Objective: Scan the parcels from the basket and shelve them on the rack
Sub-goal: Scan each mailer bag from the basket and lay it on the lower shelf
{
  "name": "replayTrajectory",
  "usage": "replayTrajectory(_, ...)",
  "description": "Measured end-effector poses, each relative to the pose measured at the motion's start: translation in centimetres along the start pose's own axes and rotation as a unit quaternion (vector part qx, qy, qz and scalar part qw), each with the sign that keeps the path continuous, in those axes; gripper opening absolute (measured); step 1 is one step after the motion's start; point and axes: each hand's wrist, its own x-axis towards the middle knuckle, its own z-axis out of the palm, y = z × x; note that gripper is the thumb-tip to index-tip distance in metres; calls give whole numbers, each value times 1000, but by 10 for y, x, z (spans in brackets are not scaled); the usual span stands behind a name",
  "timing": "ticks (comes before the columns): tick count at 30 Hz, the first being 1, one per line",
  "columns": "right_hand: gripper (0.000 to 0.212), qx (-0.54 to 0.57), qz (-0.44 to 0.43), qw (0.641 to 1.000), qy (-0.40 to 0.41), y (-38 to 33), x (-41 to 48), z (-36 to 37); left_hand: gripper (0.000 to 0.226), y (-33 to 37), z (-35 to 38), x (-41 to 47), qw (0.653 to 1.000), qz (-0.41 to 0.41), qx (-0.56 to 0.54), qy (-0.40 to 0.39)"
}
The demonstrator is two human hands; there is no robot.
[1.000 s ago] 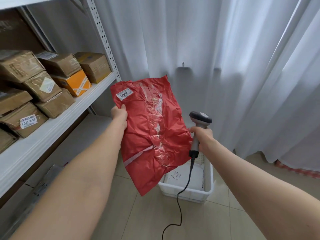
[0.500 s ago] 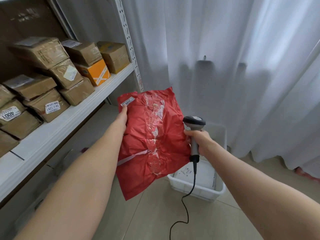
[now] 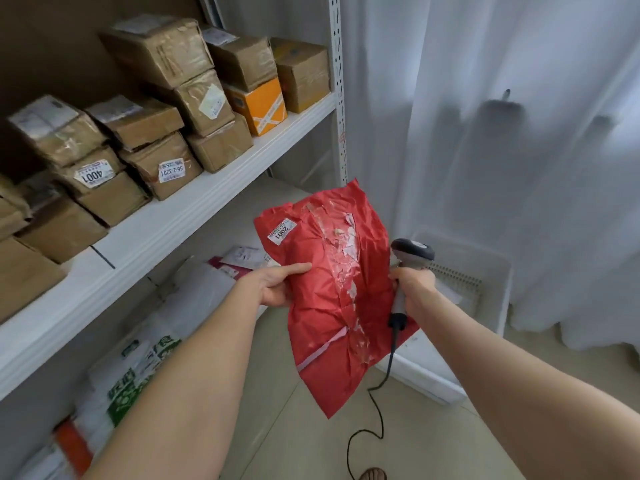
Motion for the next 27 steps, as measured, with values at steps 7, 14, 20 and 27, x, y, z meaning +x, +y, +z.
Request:
replayTrajectory(7,15,3,15,1000,0,4,14,40,43,-20,-26,14,994,-16,9,107)
replayTrajectory(14,20,-3,46,999,-18,-5,42,61,42,-15,-39,28,983,-15,-104,153)
replayTrajectory(20,20,-15,44,998,-43,-16,76,80,39,-12,-33,50,977,-23,-105,184)
replayTrajectory(27,20,-26,54,998,-27,-27,116,97,46,15,-54,93,928,90,-195,303)
